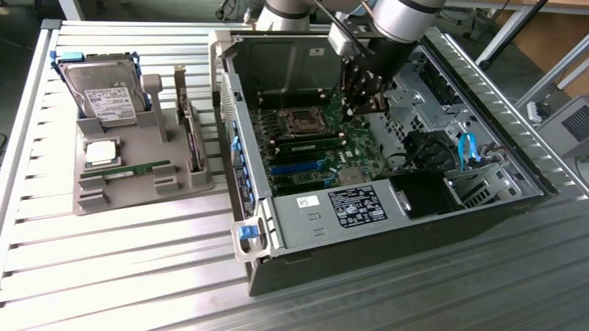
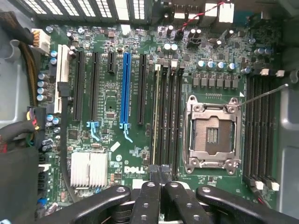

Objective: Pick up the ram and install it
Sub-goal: 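Press down the ram until it locks into place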

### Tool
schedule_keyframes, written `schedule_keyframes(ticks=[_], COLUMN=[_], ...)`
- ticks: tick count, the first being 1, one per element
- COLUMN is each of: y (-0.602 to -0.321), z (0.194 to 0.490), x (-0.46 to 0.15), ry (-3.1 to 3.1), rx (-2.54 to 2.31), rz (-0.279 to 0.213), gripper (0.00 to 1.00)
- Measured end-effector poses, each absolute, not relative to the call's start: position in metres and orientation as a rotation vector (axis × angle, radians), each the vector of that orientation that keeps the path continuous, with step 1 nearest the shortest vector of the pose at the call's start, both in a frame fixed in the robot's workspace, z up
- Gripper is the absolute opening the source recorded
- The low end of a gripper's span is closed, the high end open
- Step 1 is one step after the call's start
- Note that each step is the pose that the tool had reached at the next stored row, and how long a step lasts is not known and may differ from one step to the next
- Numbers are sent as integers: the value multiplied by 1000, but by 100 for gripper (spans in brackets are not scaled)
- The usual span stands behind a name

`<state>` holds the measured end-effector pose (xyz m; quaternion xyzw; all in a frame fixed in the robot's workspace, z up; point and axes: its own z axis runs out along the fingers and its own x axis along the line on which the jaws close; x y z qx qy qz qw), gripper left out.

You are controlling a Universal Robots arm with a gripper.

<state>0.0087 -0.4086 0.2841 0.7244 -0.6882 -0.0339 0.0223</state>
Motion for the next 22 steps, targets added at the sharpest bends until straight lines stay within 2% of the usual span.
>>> schedule_keyframes(ticks=[10, 14, 17, 18, 22], y=[-409, -409, -409, -409, -409], z=[329, 329, 329, 328, 329], x=[28, 29, 29, 29, 29], ry=[-2125, -2125, -2162, -2168, -2168], rx=[2237, 2237, 2277, 2283, 2283], rz=[-120, -120, -36, -22, -22], gripper=[9, 9, 9, 9, 9])
